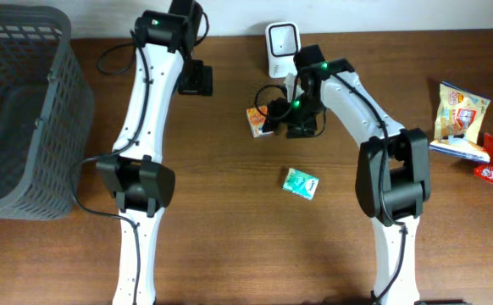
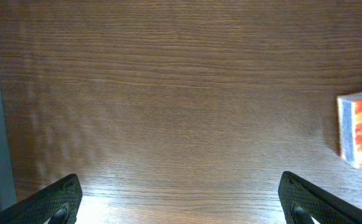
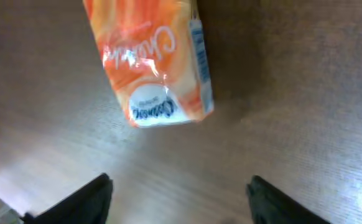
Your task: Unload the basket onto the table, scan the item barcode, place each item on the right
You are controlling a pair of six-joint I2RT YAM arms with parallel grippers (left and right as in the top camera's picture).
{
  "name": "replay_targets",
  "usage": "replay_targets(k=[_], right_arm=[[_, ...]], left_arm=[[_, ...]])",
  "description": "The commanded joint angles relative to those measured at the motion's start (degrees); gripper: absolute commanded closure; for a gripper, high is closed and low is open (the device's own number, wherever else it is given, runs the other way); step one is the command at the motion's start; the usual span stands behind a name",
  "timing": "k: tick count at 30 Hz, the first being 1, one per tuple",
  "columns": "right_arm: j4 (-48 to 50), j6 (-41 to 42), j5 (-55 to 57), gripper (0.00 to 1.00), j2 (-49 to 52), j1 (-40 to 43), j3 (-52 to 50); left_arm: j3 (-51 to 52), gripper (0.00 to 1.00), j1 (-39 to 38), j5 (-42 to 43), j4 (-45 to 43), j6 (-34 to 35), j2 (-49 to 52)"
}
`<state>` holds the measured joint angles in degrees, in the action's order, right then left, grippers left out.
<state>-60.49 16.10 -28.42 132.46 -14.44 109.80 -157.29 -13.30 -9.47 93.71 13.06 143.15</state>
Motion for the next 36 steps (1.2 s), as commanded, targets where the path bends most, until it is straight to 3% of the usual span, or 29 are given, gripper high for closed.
replay_targets(k=[1, 4, 13, 20, 25, 27, 30, 36], right_arm=[[3.43, -2.69, -0.13, 0.36, -0.46, 0.37, -0.63], [6.80, -3.61, -0.92, 0.41, -0.13, 0.17, -0.63], [14.88, -2.08, -1.07, 0.44, 3.34, 0.15, -0.63], [15.30, -2.08, -0.87, 0.54, 5.86, -0.20, -0.76], [15.39, -2.10, 0.57, 0.55, 5.92, -0.24, -1.79], [15.56, -2.10, 0.87, 0.64, 5.95, -0.24, -2.60], [15.56, -2.08, 0.83, 0.96, 5.95, -0.33, -2.93], [13.99, -2.36, 0.72, 0.96, 5.07, -0.26, -1.60]], left_arm=[[-0.20, 0.01, 0.83, -0.42, 0.28, 0.37, -0.42], [-0.20, 0.01, 0.83, -0.42, 0.24, 0.35, -0.42], [-0.20, 0.01, 0.83, 1.27, 0.24, 0.37, -0.42], [-0.20, 0.01, 0.83, 1.27, -0.02, 0.37, -0.42], [-0.20, 0.01, 0.83, 1.27, -0.15, 0.35, -0.42], [-0.20, 0.01, 0.83, 1.27, -0.17, 0.37, -0.42], [-0.20, 0.01, 0.83, 1.27, -0.20, 0.37, -0.42], [-0.20, 0.01, 0.83, 1.25, -0.17, 0.35, -0.42]])
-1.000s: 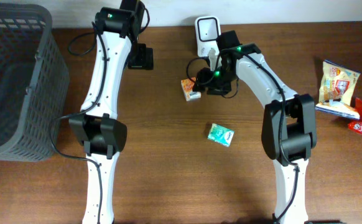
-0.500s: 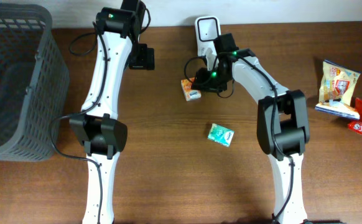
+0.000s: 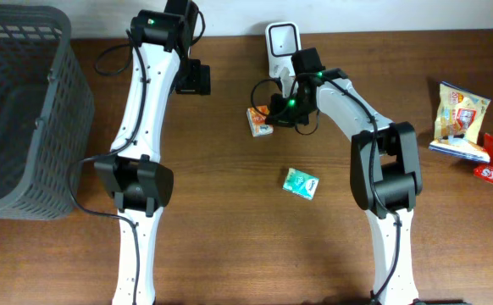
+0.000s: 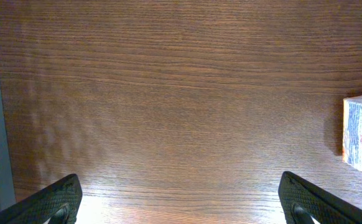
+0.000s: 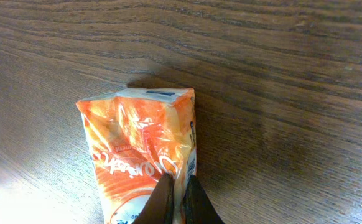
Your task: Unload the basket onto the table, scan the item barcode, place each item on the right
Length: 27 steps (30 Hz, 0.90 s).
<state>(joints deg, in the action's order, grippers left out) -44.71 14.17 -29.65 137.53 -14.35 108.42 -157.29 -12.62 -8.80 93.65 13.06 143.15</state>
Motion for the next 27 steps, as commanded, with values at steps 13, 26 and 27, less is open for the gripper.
replay_targets(k=[13, 26, 27], right_arm=[[-26.29, 2.12, 60.52, 0.96, -4.70, -7.96, 11.37], [-26.16, 4.42, 66.99, 0.96, 0.02, -14.19, 9.75], [-26.18, 4.83, 67.01, 0.96, 0.02, -14.32, 9.75]], left_arm=[[-0.20, 0.01, 0.15, 0.59, -0.55, 0.35, -0.39], [-0.20, 0.01, 0.15, 0.59, -0.09, 0.35, -0.39], [-0.20, 0.01, 0.15, 0.59, -0.09, 0.35, -0.39]])
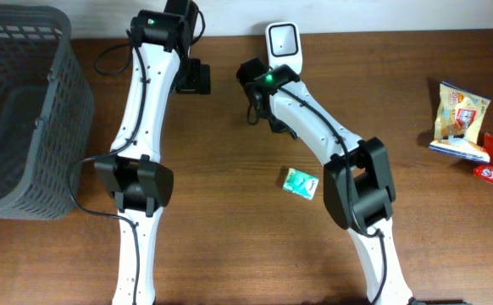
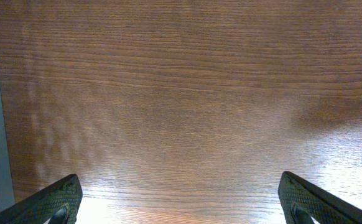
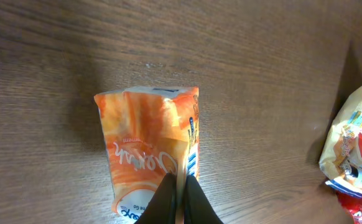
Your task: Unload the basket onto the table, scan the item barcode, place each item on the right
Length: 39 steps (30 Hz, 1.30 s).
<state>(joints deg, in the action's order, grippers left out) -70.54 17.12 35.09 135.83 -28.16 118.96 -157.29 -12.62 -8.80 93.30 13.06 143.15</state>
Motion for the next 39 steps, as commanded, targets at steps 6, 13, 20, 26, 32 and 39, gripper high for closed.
replay_targets(k=[6, 13, 20, 26, 32, 39], right_arm=[[-0.39, 4.92, 0.00, 0.96, 1.95, -0.72, -0.79], [-0.42, 5.07, -6.12, 0.96, 2.49, -0.83, -0.79], [-0.85, 5.03, -11.82, 0.87, 2.49, -0.83, -0.79], [-2.49, 5.01, -16.31, 0.74, 0.57, -0.70, 2.27], [-7.56, 4.57, -16.72, 0.44, 0.24, -0.50, 12.35], [-16.46, 4.57, -22.05, 0.17, 0.22, 4.07, 26.38]], left_arm=[[-0.20, 0.01, 0.15, 0.59, 0.28, 0.37, -0.39], [-0.20, 0.01, 0.15, 0.59, 0.28, 0.35, -0.39], [-0.20, 0.01, 0.15, 0.57, 0.26, 0.35, -0.39], [-0.20, 0.01, 0.15, 0.52, 0.22, 0.35, -0.39], [-0.20, 0.01, 0.15, 0.39, 0.24, 0.35, -0.39], [-0.20, 0.01, 0.15, 0.39, 0.26, 0.35, -0.39]])
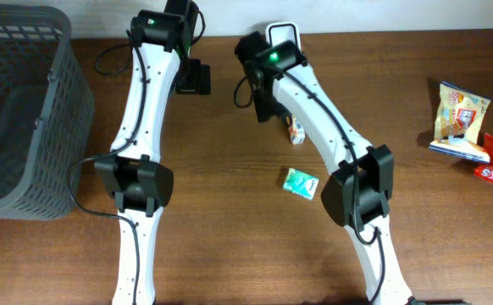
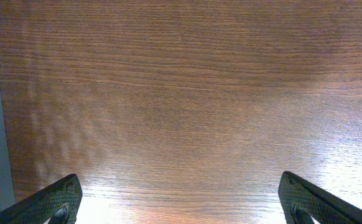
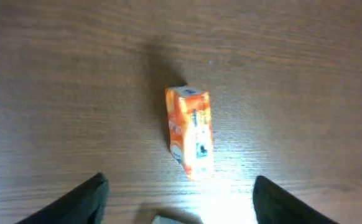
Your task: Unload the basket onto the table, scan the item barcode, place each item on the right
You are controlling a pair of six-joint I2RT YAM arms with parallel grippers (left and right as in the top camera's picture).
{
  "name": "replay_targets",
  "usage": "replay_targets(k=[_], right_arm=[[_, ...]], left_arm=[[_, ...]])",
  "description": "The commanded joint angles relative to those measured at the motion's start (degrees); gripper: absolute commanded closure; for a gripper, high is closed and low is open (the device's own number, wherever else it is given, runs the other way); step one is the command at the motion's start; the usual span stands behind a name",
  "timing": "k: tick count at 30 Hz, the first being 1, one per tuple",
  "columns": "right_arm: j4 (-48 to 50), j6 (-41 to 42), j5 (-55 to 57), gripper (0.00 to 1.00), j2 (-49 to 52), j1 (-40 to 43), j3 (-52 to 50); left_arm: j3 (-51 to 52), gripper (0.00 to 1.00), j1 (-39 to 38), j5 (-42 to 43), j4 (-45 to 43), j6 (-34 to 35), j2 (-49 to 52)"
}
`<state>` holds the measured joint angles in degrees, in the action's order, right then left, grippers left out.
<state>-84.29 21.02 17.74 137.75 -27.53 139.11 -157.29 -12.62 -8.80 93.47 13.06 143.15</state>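
Observation:
An orange packet (image 1: 296, 131) lies on the wooden table just in front of the white scanner (image 1: 282, 32). In the right wrist view the orange packet (image 3: 190, 132) rests on the wood beyond the fingertips, touching neither. My right gripper (image 3: 178, 202) is open and empty; from overhead the right gripper (image 1: 259, 97) hangs left of the packet. At the back of the table my left gripper (image 1: 194, 80) is also open. The left gripper (image 2: 181, 202) has only bare wood between its fingers.
A grey mesh basket (image 1: 22, 110) fills the left side, its edge showing in the left wrist view. A green packet (image 1: 301, 182) lies mid-table. Two snack bags (image 1: 460, 114) and a red one sit at the right edge.
My right gripper was shut on the orange packet and held it off the table. Now it is open and the packet lies on the wood in front of the scanner. The left arm is unchanged.
First my right gripper stood open over the orange packet lying left of the scanner. Then it was shut on the packet on the table. After that it held the packet raised near the scanner. Now the packet lies released, further right.

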Motion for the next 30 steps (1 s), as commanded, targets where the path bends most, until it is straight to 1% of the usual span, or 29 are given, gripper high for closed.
replay_targets(k=[1, 2, 3, 6, 8, 11, 13, 16, 18, 24, 25, 27, 28, 29, 30], right_arm=[[-4.09, 0.66, -7.43, 0.11, -1.70, 5.09, 8.57], [-5.42, 0.50, -10.75, 0.04, -1.70, 7.08, 10.86], [-6.49, 0.39, -13.77, 0.01, -1.70, 8.96, 12.81], [-10.56, -1.07, -23.34, 0.01, -1.70, 17.31, 18.25], [-13.05, -2.86, -27.91, 0.01, -1.70, 23.15, 18.91], [-13.05, -7.72, -34.34, 0.02, -1.70, 28.26, 17.66], [-13.05, -9.92, -35.01, 0.02, -1.64, 31.82, 16.94], [-13.03, -10.10, -32.70, 0.01, -1.64, 35.45, 16.41], [-13.03, -10.08, -31.19, 0.02, -1.64, 37.46, 16.41], [-12.50, -10.08, -31.21, 0.02, -1.64, 40.41, 16.41], [-12.48, -10.08, -31.23, 0.02, -1.64, 40.68, 16.41], [-12.28, -10.10, -30.93, 0.01, -1.62, 40.74, 16.41], [-12.20, -10.08, -30.58, 0.02, -1.62, 40.74, 16.41], [-12.20, -10.08, -30.58, 0.02, -1.62, 40.74, 16.41], [-12.20, -10.08, -30.58, 0.02, -1.62, 40.74, 16.41]], left_arm=[[-0.20, 0.01, 0.15, 0.42, 0.09, 0.33, -0.39], [-0.20, 0.01, 0.15, 0.42, 0.11, 0.35, -0.39], [-0.20, 0.01, 0.15, 0.42, 0.13, 0.35, -0.39], [-0.20, 0.01, 0.15, 0.44, 0.24, 0.35, -0.39], [-0.20, 0.01, 0.15, 0.61, 0.33, 0.33, -0.39], [-0.20, 0.01, 0.15, 2.56, 0.33, 0.31, -0.39], [-0.11, 0.01, 0.13, 5.25, 0.33, -1.11, -0.39], [0.81, 0.01, -0.02, 9.25, 0.28, -4.22, -0.39], [2.34, 0.01, -0.02, 11.19, 0.04, -4.20, -0.39], [8.96, 0.00, -0.02, 12.98, -2.51, -4.22, -0.39], [9.97, 0.01, -0.02, 14.82, -2.84, -4.90, -0.39], [12.44, 0.00, -0.17, 22.77, -4.44, -10.38, -0.39], [13.05, 0.01, -0.35, 25.49, -5.03, -11.93, -0.39], [14.51, 0.00, -1.03, 31.17, -7.02, -13.73, -0.39], [15.54, 0.01, -1.64, 34.49, -8.87, -13.99, -0.39]])
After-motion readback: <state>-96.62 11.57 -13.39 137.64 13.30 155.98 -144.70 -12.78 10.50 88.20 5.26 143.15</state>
